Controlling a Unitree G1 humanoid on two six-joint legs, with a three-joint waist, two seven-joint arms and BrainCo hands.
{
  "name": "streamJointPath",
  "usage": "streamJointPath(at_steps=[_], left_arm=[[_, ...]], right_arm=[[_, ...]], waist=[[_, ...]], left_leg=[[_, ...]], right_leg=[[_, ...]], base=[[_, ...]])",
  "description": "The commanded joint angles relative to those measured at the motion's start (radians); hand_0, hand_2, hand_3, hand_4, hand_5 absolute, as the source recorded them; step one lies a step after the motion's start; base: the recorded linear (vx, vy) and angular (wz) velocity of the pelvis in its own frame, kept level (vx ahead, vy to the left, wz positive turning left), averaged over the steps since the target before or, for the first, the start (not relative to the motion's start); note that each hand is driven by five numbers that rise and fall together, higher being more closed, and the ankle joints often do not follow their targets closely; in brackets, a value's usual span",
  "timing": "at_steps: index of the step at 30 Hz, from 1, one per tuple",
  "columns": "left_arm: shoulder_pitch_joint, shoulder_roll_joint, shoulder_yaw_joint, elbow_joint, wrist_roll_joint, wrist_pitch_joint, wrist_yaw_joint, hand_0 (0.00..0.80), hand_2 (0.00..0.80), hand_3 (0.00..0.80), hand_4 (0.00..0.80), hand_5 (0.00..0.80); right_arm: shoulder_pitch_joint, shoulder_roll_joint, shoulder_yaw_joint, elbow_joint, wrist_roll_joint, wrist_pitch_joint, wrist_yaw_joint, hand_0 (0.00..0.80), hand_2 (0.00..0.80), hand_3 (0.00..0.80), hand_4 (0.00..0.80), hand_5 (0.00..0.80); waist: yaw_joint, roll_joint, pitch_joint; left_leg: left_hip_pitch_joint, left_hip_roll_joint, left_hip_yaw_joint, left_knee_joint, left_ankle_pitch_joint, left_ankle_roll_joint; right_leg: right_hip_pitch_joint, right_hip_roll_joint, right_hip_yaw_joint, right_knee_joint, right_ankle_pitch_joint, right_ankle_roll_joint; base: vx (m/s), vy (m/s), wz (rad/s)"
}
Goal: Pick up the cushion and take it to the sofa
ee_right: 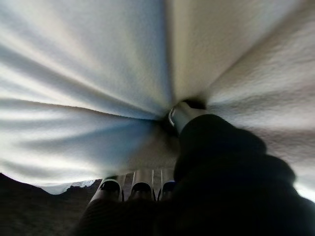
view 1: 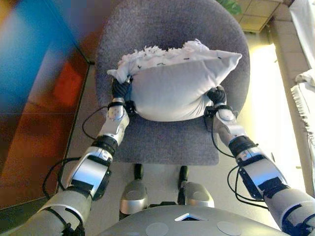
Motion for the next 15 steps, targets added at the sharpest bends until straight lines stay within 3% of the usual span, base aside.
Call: streamJointPath(at_steps=[1,8,15], left_arm=[[-0.286,-0.045,-0.105,0.126,0.064,0.018,-0.050,0.800,0.800,0.800,0.800,0.800],[-0.391,-0.029,-0.099,0.361,-0.065,0.227,-0.103,0.800,0.800,0.800,0.800,0.800],[-0.467,-0.013,-0.099,0.447,-0.146,0.295,-0.097,0.800,0.800,0.800,0.800,0.800]], right_arm=[[-0.259,0.061,0.013,0.034,0.145,0.004,0.121,0.800,0.800,0.800,0.800,0.800],[-0.393,0.030,-0.029,0.253,0.266,0.187,0.193,0.800,0.800,0.800,0.800,0.800],[-0.485,-0.007,-0.029,0.332,0.314,0.259,0.186,0.800,0.800,0.800,0.800,0.800]], waist=[[-0.015,0.005,0.034],[-0.028,0.026,0.057],[-0.031,0.038,0.079]], left_leg=[[0.018,0.018,0.000,0.020,-0.089,-0.023],[-0.009,0.015,0.009,0.015,-0.066,-0.031],[-0.033,0.009,0.011,0.015,-0.048,-0.040]], right_leg=[[-0.006,-0.046,0.047,0.029,-0.038,0.058],[-0.033,-0.053,0.065,0.026,-0.027,0.059],[-0.058,-0.060,0.063,0.034,-0.022,0.057]], base=[[-0.003,0.059,-0.04],[0.009,0.079,-0.04],[0.014,0.054,-0.01]])
